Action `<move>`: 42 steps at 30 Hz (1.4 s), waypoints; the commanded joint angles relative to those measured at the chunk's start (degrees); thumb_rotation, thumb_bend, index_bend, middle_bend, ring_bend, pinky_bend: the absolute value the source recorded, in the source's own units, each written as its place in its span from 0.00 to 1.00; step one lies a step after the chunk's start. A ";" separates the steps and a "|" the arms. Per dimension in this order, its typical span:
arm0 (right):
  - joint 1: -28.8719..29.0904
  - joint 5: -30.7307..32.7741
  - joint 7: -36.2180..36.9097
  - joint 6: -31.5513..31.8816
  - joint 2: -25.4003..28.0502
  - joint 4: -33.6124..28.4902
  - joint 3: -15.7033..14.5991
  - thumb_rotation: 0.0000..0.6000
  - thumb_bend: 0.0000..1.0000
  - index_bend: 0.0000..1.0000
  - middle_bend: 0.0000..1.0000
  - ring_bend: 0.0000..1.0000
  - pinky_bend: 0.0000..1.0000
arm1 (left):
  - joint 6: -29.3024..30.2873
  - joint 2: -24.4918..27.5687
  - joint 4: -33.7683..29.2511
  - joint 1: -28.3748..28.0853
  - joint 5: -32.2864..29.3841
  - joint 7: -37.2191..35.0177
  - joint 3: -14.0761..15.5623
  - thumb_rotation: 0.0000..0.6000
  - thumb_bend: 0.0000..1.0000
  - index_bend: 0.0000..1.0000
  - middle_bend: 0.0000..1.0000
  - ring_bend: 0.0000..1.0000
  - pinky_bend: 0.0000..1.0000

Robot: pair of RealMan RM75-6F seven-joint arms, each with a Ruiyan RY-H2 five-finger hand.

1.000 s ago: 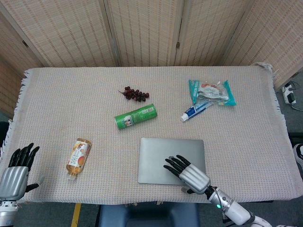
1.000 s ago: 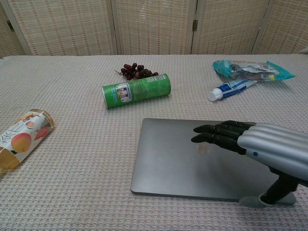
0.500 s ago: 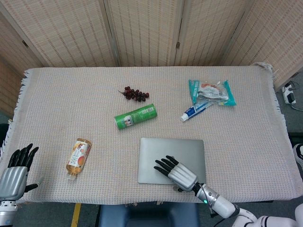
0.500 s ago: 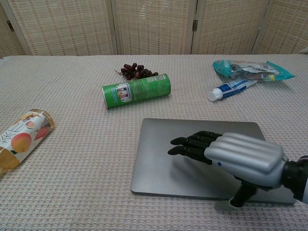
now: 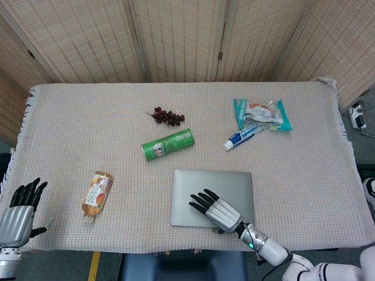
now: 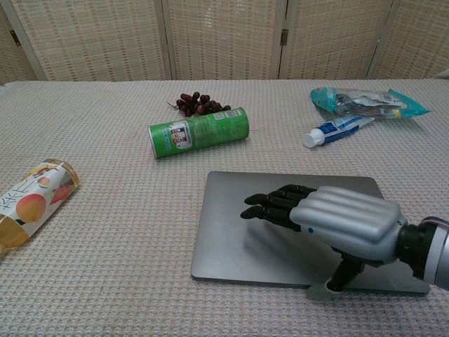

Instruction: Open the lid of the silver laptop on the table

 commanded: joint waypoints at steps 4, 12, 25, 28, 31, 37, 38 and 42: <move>0.17 0.48 -0.51 0.59 -0.38 0.37 -0.28 1.00 0.25 0.00 0.00 0.00 0.00 | -0.21 -0.04 0.13 -0.03 -0.03 -0.20 0.06 1.00 0.29 0.04 0.00 0.00 0.00; 0.27 1.33 -2.09 1.66 -0.54 0.43 -0.29 1.00 0.44 0.00 0.00 0.00 0.00 | -0.29 -0.28 0.41 -0.53 0.88 -0.21 0.00 1.00 0.29 0.05 0.00 0.00 0.00; 1.63 7.53 -16.87 1.43 2.61 -6.85 3.89 1.00 0.55 0.00 0.00 0.00 0.00 | 0.21 -2.29 3.31 -2.54 8.93 -5.18 2.43 1.00 0.29 0.08 0.00 0.00 0.00; 2.28 9.67 -20.57 1.36 3.39 -8.93 5.21 1.00 0.57 0.00 0.00 0.00 0.00 | 0.66 -3.81 5.65 -2.70 10.06 -6.93 2.88 1.00 0.30 0.11 0.01 0.00 0.00; 2.94 11.33 -22.93 1.38 3.79 -10.12 6.29 1.00 0.59 0.00 0.00 0.00 0.00 | 0.95 -5.36 7.92 -2.80 10.72 -8.91 3.23 1.00 0.30 0.13 0.05 0.01 0.00; 4.61 14.94 -27.39 1.17 4.27 -12.11 7.90 1.00 0.59 0.00 0.00 0.00 0.00 | -0.99 -8.89 12.16 -5.34 15.29 -12.10 5.37 1.00 0.30 0.16 0.09 0.04 0.00; 4.81 15.41 -27.84 1.18 4.25 -12.31 8.02 1.00 0.59 0.00 0.00 0.00 0.00 | -1.45 -9.30 12.44 -6.03 16.23 -12.38 5.69 1.00 0.30 0.16 0.10 0.05 0.00; 5.58 17.13 -29.48 1.47 4.01 -12.78 8.35 1.00 0.59 0.00 0.00 0.00 0.00 | -3.91 -10.24 12.36 -9.66 19.89 -12.35 6.30 1.00 0.36 0.16 0.10 0.05 0.00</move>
